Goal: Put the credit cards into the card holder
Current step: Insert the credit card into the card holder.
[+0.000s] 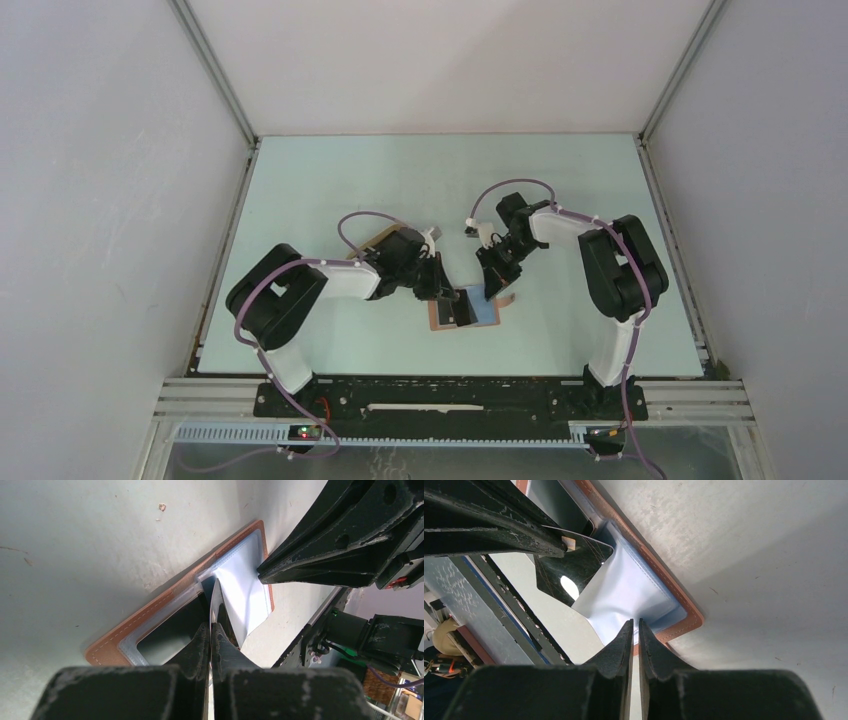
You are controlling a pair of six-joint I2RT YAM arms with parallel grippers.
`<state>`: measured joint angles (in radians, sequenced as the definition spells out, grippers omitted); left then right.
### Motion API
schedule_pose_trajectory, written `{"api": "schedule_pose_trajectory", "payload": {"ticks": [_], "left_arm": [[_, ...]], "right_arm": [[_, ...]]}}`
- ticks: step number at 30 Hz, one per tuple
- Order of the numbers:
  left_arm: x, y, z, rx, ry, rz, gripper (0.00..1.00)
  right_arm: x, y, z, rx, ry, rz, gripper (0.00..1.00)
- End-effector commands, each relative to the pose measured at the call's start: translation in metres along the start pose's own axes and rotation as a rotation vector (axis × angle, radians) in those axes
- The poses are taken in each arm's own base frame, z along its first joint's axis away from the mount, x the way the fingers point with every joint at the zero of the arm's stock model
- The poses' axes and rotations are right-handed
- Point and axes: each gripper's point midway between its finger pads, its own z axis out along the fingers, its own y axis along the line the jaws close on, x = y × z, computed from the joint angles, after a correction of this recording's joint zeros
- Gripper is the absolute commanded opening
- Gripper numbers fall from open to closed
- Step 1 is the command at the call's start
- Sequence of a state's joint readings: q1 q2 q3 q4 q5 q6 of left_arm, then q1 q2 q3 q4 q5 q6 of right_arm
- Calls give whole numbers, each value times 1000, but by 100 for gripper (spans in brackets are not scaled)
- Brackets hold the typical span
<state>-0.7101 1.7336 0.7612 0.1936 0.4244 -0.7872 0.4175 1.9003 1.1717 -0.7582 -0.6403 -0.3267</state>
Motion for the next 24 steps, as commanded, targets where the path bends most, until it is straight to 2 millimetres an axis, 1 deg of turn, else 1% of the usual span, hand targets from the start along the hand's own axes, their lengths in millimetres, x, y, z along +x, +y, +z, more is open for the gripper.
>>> {"api": "schedule_pose_trajectory", "payload": {"ticks": [1, 9, 14, 24], "left_arm": [[24, 24, -1, -82, 81, -39, 3], [28, 29, -1, -86, 96, -58, 4], [31, 29, 2, -68, 106, -75, 5], [34, 29, 1, -50, 115, -97, 6]], "right_arm": [[-14, 0, 1, 16, -22, -29, 15], [-15, 1, 2, 20, -22, -32, 16], [-15, 1, 3, 21, -21, -33, 16], [-15, 1, 3, 21, -19, -34, 16]]}}
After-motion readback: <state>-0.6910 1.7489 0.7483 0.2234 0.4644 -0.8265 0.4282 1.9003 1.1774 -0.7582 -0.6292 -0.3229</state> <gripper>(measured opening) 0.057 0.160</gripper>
